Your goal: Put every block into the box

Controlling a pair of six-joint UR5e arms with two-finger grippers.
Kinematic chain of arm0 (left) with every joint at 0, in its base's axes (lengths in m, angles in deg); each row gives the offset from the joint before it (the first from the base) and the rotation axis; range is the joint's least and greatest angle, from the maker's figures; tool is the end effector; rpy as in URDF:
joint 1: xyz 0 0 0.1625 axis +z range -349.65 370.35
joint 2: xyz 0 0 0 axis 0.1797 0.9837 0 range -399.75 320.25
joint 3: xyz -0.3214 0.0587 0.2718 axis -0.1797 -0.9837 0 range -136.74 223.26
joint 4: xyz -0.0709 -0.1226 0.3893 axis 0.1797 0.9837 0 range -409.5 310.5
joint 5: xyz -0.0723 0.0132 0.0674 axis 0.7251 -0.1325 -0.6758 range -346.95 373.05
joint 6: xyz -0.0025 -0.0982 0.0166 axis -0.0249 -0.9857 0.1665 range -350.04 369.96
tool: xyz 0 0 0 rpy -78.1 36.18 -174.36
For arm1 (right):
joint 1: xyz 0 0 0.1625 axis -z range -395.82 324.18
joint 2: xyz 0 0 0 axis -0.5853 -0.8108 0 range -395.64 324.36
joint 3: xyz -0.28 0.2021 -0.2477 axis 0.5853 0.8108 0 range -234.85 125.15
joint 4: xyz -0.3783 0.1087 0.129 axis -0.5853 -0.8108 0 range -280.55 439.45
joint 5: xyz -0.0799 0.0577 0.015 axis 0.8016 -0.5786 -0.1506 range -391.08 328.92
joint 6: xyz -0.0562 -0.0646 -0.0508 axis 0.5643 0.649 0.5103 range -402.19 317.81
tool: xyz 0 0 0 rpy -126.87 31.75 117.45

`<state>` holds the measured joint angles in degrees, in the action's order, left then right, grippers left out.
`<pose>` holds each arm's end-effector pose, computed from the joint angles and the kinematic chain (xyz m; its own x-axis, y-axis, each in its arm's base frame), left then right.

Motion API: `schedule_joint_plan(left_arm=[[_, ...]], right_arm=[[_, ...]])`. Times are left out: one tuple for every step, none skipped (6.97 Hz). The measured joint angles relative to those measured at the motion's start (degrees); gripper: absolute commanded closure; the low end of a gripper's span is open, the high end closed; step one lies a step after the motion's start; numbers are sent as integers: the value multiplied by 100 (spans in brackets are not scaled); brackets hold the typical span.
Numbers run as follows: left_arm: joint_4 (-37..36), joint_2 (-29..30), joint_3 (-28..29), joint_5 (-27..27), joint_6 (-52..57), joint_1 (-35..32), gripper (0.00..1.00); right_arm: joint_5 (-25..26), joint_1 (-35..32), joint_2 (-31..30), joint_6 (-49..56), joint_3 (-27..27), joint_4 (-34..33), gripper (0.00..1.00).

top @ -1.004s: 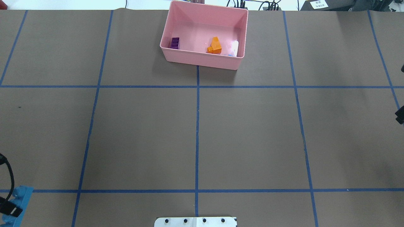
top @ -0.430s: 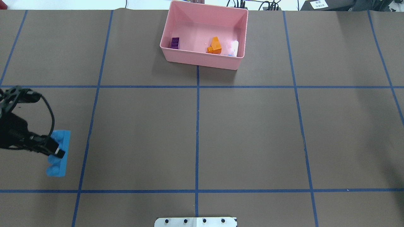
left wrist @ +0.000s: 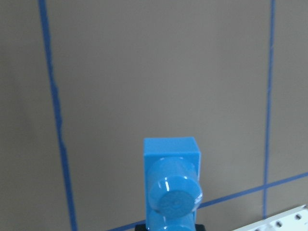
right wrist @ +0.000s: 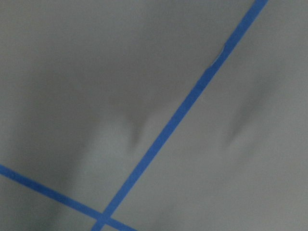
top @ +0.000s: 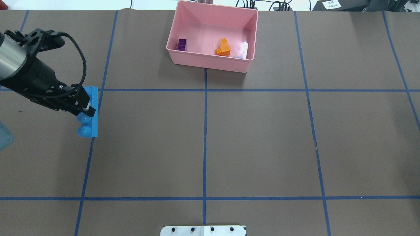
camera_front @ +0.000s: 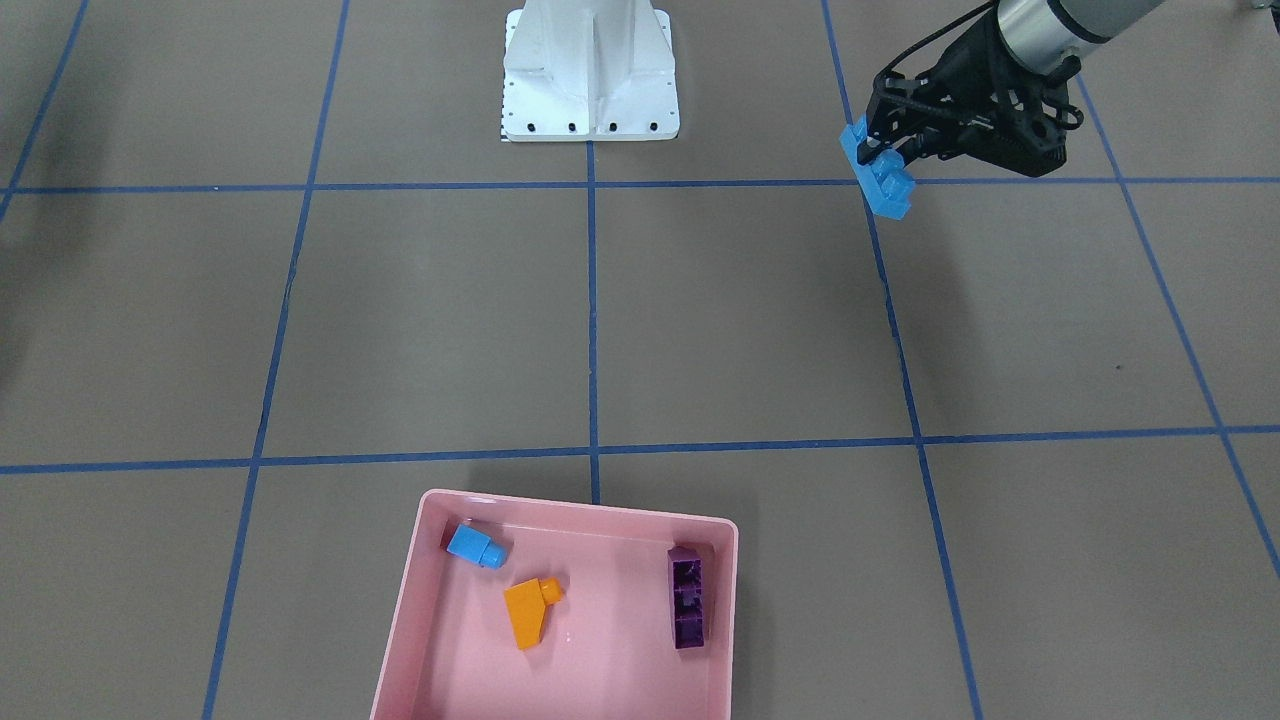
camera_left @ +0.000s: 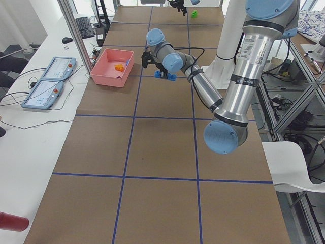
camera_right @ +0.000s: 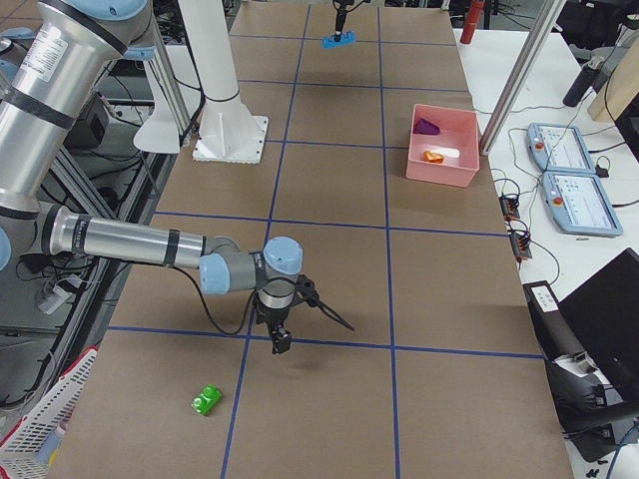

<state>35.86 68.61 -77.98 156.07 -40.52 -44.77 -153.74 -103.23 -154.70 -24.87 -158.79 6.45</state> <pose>0.2424 -0.4418 0.2391 0.4207 0.0658 -0.9048 -0.1258 0.9920 0.0137 -0.0321 -0.2842 0.7168 0.6212 -0.5990 0.5052 0.5959 0.7798 0.1920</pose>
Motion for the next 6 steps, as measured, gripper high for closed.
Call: schedule_joint_plan(left_arm=[[-63,371,265,-13,-15,-89,100],[-75,670,484,-22,-89,-141,100],[-68,1006,694,-26,-304,-179,100],[-58,1444,1018,-28,-530,-222,100],[-25,1815,1372,-49,-654,-255,100],[59,2078,1689,-88,-705,-266,100]], right_arm=[[9,0,-111,294,289,301,0],[11,1,-179,508,645,644,0],[2,4,-249,603,981,970,0],[-16,7,-373,669,1193,1206,0],[-30,7,-518,759,1297,1337,0],[-36,8,-635,854,1374,1392,1]])
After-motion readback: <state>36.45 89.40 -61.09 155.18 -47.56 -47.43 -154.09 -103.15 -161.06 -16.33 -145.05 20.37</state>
